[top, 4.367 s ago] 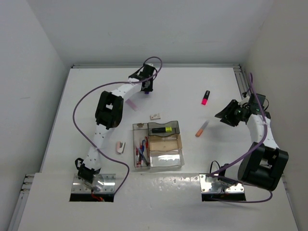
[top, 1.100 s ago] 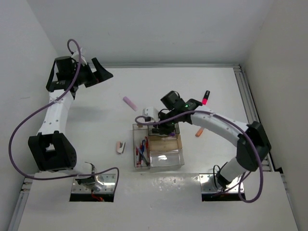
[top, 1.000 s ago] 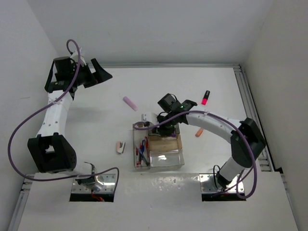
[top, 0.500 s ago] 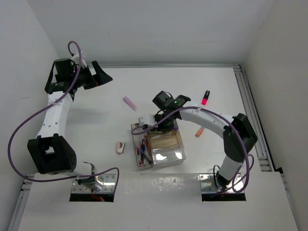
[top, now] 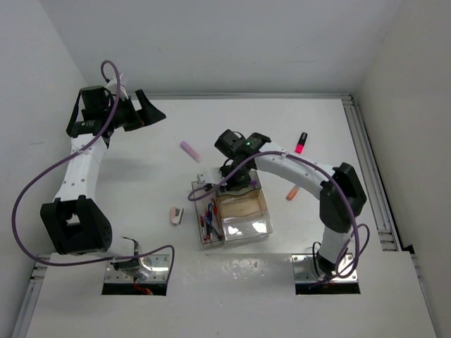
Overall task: Sort the stationery into containers
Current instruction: Place the stationery into the container
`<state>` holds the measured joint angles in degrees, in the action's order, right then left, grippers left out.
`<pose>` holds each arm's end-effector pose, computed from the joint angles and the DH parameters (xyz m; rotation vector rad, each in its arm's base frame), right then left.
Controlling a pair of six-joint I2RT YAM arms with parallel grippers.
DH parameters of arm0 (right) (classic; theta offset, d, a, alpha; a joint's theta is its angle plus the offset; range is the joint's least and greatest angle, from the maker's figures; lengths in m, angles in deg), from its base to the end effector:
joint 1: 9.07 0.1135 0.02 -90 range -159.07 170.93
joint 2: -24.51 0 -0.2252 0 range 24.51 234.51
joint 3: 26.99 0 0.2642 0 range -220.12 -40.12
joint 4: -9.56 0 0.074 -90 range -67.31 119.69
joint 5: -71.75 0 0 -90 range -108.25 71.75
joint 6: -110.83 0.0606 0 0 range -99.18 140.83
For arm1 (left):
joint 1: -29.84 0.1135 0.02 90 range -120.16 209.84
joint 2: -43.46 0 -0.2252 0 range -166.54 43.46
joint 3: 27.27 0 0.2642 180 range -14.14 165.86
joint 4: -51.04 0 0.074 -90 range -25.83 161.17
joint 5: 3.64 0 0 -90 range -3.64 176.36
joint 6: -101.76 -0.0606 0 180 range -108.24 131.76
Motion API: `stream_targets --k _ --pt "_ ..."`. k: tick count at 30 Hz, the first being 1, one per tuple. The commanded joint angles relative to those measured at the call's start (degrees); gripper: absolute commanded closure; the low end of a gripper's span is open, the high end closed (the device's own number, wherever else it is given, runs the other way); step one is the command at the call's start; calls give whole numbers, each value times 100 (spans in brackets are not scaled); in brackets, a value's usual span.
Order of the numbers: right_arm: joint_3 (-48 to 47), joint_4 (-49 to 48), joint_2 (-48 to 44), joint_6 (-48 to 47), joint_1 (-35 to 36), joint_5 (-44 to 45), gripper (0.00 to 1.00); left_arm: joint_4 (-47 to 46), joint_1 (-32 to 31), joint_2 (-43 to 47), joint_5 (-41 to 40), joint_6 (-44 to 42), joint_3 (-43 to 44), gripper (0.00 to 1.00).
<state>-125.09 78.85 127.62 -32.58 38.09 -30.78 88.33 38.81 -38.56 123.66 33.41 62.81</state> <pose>0.2421 0.2805 0.1816 -2.2141 1.7833 0.2902 0.3583 0.0194 0.3139 -0.1481 2.0587 -0.8103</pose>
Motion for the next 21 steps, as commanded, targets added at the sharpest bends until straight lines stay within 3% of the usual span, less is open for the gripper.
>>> stream_targets --k 1,7,9,10,14,17,21 --pt "-38 -87 244 -337 -128 163 93 -105 -27 54 32 -90 5 0" --pt "-169 -272 560 -372 -189 164 92 -105 -10 133 -47 -108 -92 0" --pt "-160 -299 587 -407 -189 181 86 -114 -10 125 -47 -117 -92 0" --pt "-160 -368 614 -425 -181 199 75 -114 -10 116 -56 -100 -83 0" --pt "-248 -299 728 -381 -181 190 55 -35 25 151 -47 -230 -83 0" --pt "-510 -299 754 -83 -154 173 50 18 78 160 -82 -310 -83 0" --pt "-1195 -464 579 925 -591 -335 54 -52 114 81 -82 -275 92 0"
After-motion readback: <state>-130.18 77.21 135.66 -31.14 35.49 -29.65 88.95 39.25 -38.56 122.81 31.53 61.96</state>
